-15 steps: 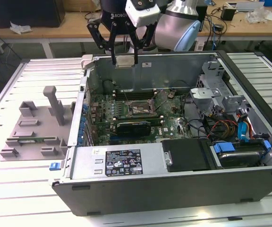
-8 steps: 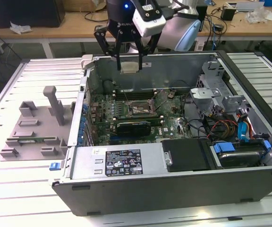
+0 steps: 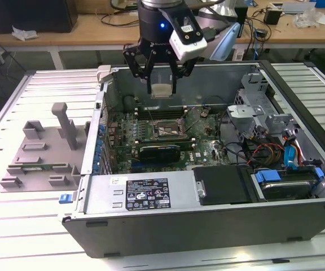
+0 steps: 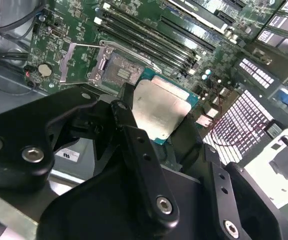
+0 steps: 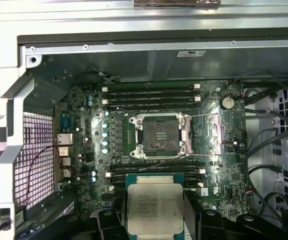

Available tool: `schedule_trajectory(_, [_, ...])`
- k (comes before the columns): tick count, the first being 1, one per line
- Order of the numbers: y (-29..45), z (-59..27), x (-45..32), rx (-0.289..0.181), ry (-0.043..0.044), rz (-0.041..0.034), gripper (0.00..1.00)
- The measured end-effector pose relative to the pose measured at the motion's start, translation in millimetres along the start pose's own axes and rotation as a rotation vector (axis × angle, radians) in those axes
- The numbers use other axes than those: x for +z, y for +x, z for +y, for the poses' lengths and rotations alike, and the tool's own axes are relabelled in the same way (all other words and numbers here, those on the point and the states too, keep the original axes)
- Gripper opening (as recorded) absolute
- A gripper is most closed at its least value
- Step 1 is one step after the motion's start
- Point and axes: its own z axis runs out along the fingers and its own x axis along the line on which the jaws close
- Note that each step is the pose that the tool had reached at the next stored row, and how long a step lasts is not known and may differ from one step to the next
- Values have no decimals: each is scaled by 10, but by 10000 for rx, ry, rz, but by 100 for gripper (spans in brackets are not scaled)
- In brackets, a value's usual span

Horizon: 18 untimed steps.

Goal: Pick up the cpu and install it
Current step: 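Pick up the cpu and move it towards the insertion slot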

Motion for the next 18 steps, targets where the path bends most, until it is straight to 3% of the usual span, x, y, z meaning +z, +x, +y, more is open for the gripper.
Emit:
schedule_trajectory(7, [-98, 7, 205, 7, 5, 120, 54])
schedule_trajectory(15, [-113, 77, 342, -90, 3, 129, 54])
schedule_trajectory(18, [-112, 104, 398, -450, 2, 148, 54])
